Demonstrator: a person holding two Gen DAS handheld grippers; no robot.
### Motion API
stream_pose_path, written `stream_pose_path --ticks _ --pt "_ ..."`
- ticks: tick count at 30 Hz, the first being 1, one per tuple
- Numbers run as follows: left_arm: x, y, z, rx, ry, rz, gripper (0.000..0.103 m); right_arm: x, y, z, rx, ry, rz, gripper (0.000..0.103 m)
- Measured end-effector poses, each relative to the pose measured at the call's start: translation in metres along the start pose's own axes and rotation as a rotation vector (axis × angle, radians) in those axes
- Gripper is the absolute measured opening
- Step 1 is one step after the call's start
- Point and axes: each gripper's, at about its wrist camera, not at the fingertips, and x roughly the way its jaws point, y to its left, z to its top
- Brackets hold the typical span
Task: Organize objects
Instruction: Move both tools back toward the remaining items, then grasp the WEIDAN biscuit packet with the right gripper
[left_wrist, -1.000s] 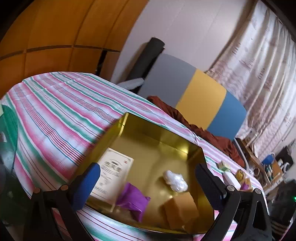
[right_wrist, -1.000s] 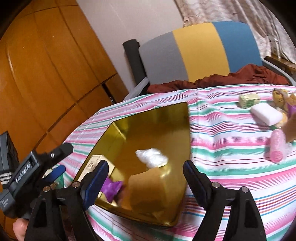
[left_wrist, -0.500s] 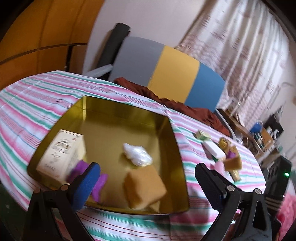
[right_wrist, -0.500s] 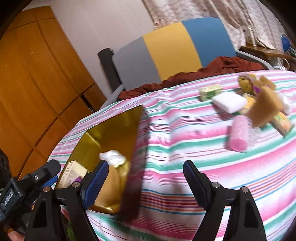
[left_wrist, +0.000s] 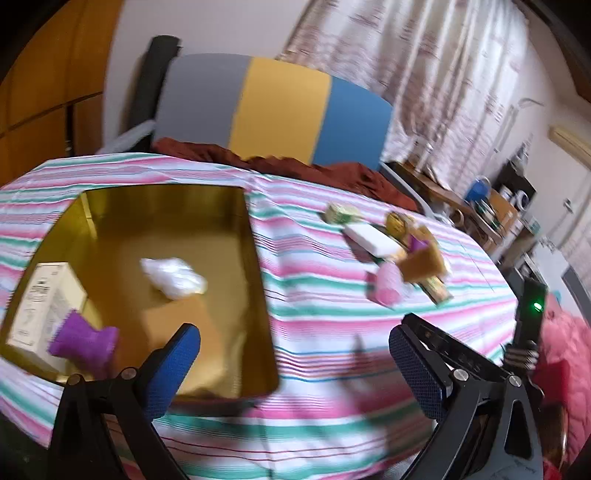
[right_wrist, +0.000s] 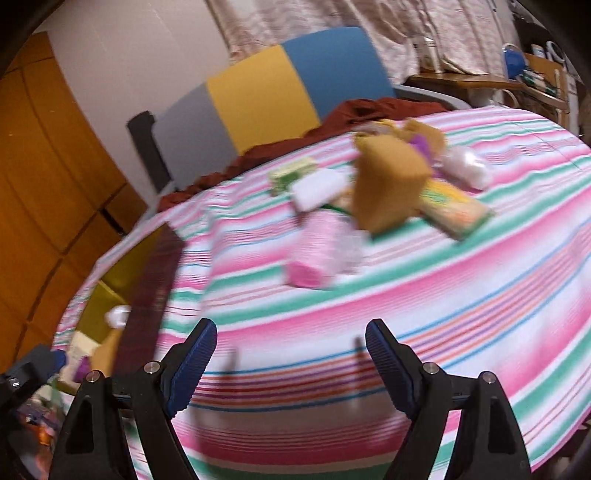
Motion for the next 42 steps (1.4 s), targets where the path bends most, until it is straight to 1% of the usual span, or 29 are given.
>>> stream_pose_path --ticks 4,8,10,13,17,19,23,25,26,30,33,35,42 --pt "0.009 -0.025 -0.007 0.051 0.047 -0.05 0.103 -0.003 -0.039 0.012 0.019 -0.014 -0.085 0.084" --pt "0.015 -0.044 -0.014 0.09 0.078 -0.079 0.103 0.002 -0.075 0.042 0.021 -0.025 -0.142 0.084" --pt "0.017 -0.05 -0.016 0.102 0.091 -0.086 0.103 0.009 -0.09 0.06 0.001 -0.024 -0.163 0.084" --pt "0.02 -0.054 -0.018 0.104 0.103 -0.088 0.103 0.023 -0.101 0.083 -0.05 -0.001 -0.181 0.084" --pt "0.023 -0.058 -0.022 0.108 0.122 -0.085 0.103 0.045 -0.108 0.103 -0.126 0.038 -0.213 0.084" --pt "0.025 -0.06 -0.023 0.113 0.131 -0.086 0.103 0.055 -0.112 0.106 -0.148 0.06 -0.199 0.084" --pt "0.029 -0.066 -0.027 0.134 0.142 -0.083 0.103 0.069 -0.112 0.103 -0.161 0.079 -0.176 0.083" --pt "0.032 -0.069 -0.028 0.139 0.147 -0.081 0.103 0.067 -0.11 0.103 -0.159 0.063 -0.154 0.074" --pt "0.034 -0.07 -0.028 0.14 0.151 -0.079 0.103 0.068 -0.11 0.103 -0.155 0.063 -0.143 0.066" --pt "0.043 -0.077 -0.028 0.15 0.161 -0.081 0.103 0.067 -0.104 0.099 -0.178 0.058 -0.173 0.055" --pt "0.051 -0.084 -0.023 0.163 0.144 -0.069 0.103 0.064 -0.101 0.093 -0.176 0.051 -0.207 0.052" --pt "0.057 -0.088 -0.019 0.173 0.139 -0.058 0.103 0.059 -0.099 0.087 -0.162 0.037 -0.231 0.051" --pt "0.085 -0.099 -0.004 0.189 0.116 -0.032 0.103 0.035 -0.104 0.064 -0.077 -0.028 -0.235 0.051"
